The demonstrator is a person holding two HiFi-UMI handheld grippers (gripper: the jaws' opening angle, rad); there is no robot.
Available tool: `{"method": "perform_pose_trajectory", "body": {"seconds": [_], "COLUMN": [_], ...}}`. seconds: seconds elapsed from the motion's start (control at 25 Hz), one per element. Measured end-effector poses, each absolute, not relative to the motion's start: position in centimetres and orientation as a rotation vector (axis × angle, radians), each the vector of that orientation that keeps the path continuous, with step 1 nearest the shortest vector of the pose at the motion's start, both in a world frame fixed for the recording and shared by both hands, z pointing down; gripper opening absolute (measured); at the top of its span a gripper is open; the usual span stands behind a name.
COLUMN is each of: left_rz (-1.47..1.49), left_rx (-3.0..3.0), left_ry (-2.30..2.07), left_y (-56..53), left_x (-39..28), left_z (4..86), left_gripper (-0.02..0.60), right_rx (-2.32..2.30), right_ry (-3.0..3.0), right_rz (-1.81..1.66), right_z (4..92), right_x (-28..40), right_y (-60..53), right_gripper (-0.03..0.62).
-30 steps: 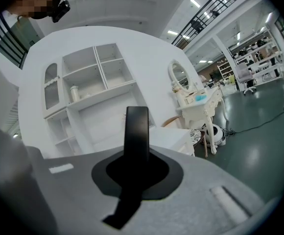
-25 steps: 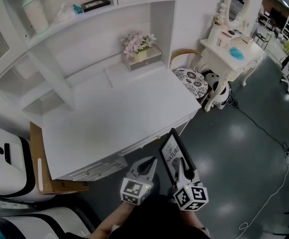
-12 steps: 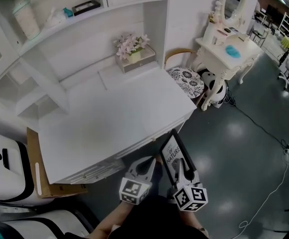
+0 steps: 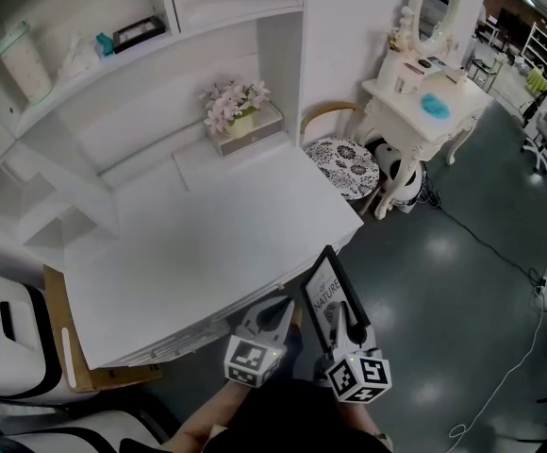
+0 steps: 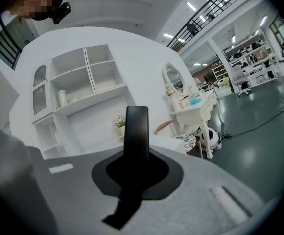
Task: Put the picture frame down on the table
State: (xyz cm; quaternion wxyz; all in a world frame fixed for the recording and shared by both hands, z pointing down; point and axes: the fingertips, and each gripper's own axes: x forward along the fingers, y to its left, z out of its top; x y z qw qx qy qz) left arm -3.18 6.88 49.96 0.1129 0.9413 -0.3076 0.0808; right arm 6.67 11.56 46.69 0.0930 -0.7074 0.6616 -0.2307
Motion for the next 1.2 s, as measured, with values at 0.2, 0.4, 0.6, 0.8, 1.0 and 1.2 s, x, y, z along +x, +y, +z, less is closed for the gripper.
{"method": "perform_pose_trajectory", "body": {"seconds": [0.2, 0.4, 0.6, 0.8, 1.0, 1.2], "left_rz": [0.245, 0.249, 0.244, 0.232, 0.204, 0.162], "left_rx": [2.759, 2.75, 2.751, 2.745, 2.743, 2.73], "left_ry": [-0.918, -0.92, -0.923, -0.932, -0.969, -1.009], "left_y": [4.0, 2.0, 0.0, -2.0, -4.7, -7.4], "left_x": [-2.8, -2.3, -1.8, -1.5, -1.3, -1.1], "left_z": [49.8, 49.9, 49.7, 49.5, 48.9, 48.2], "left_gripper": [0.012, 0.012, 0.012, 0.012, 0.012, 0.012], "right_rx": [-2.083, -2.078, -2.071, -2.06, -2.044, -2.022], "right_ry": [1.948, 1.955, 1.96, 1.986, 2.024, 2.056], "right_rz": [-0.694, -0.707, -0.723, -0.726, -0.723, -0.732], "right_z": [46.1, 46.2, 46.3, 46.2, 46.0, 45.7], "right_x": [7.6, 8.0, 8.4, 8.7, 9.0, 9.3], "right_y": [8.8, 6.5, 4.5, 2.1, -0.3, -3.0], "right_gripper": [0.014, 0.014, 0.014, 0.014, 0.014, 0.014]}}
